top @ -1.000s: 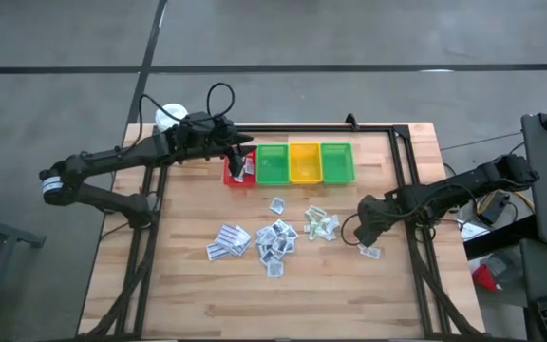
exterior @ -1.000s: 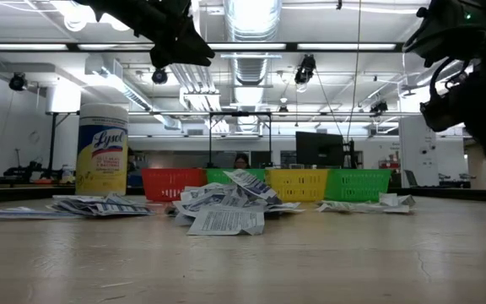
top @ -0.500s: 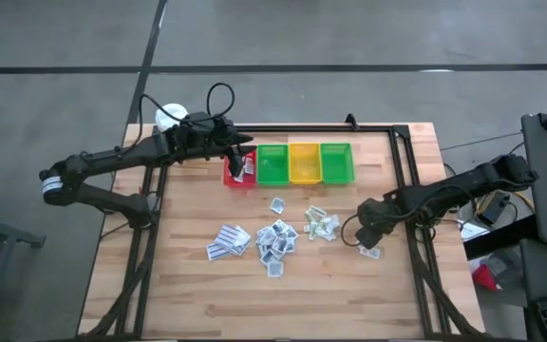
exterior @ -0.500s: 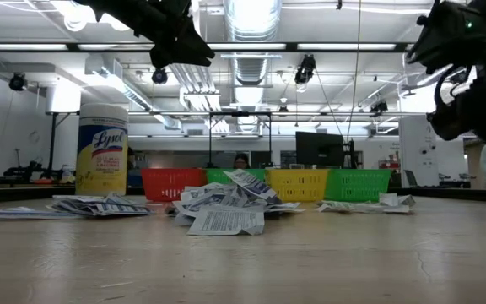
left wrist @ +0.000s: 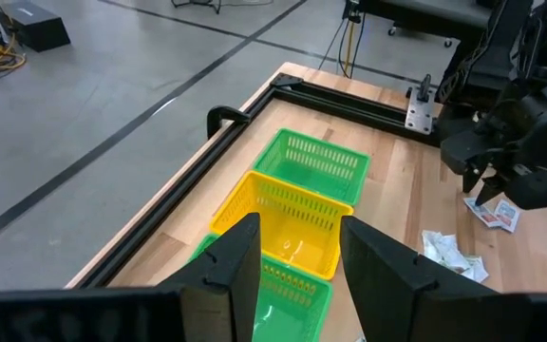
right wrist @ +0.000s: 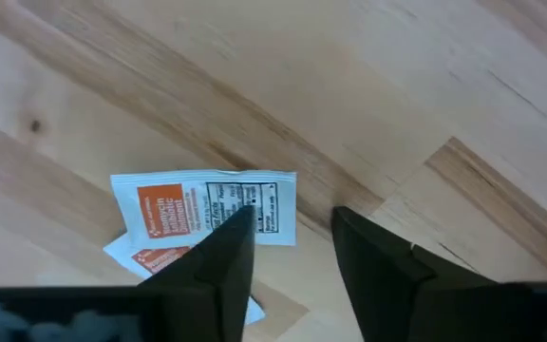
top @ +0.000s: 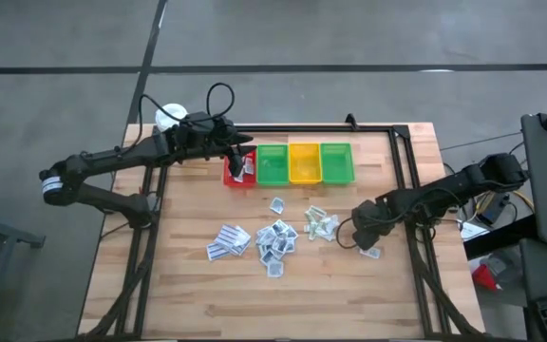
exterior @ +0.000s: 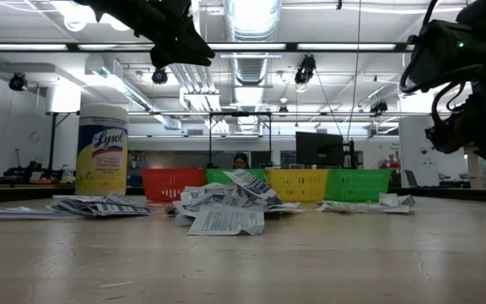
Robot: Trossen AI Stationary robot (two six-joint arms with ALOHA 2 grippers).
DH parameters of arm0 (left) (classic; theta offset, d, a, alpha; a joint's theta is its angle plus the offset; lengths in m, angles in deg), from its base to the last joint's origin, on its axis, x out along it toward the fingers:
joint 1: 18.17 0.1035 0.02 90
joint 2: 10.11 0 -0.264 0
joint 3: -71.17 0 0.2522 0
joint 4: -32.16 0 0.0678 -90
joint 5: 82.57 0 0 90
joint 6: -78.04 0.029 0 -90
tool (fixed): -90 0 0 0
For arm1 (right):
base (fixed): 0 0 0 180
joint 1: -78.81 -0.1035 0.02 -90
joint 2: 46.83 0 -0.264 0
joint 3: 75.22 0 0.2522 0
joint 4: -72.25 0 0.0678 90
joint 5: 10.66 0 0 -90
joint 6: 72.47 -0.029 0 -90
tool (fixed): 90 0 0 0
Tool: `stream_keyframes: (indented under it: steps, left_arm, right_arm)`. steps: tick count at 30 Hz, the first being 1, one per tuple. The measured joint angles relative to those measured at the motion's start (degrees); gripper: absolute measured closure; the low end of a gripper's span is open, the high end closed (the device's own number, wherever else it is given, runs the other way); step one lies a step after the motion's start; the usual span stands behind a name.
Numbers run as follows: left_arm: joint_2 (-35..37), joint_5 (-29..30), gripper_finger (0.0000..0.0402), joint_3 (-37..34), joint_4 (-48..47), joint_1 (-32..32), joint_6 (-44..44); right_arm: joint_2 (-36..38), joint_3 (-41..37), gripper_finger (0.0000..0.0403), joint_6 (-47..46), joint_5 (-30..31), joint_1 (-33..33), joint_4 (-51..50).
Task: Pick & Place First Aid Supplies
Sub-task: Put the ointment pack into the red bin
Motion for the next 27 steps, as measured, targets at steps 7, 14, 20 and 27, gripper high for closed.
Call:
stream_keyframes:
  steps: [7, 14, 20, 27]
  left_arm:
    - [0.0, 0.0, 0.0262, 0.0, 0.4, 0.0, 0.0]
    - [0.0, 0.0, 0.0262, 0.0, 0.5, 0.0, -0.1]
    - [0.0, 0.0, 0.0262, 0.0, 0.6, 0.0, -0.1]
    - [0.0, 0.0, 0.0262, 0.0, 0.6, 0.0, -0.2]
  right_arm:
    - [-0.2, 0.0, 0.0341, -0.9, 1.1, 0.0, -1.6]
    - [0.0, 0.0, 0.0393, -1.1, 1.6, 0.0, -2.6]
    - [3.4, -0.5, 0.0395, -2.6, 2.0, -0.1, -3.3]
    - [4.8, -0.7, 0.0395, -0.3, 2.6, -0.1, -3.2]
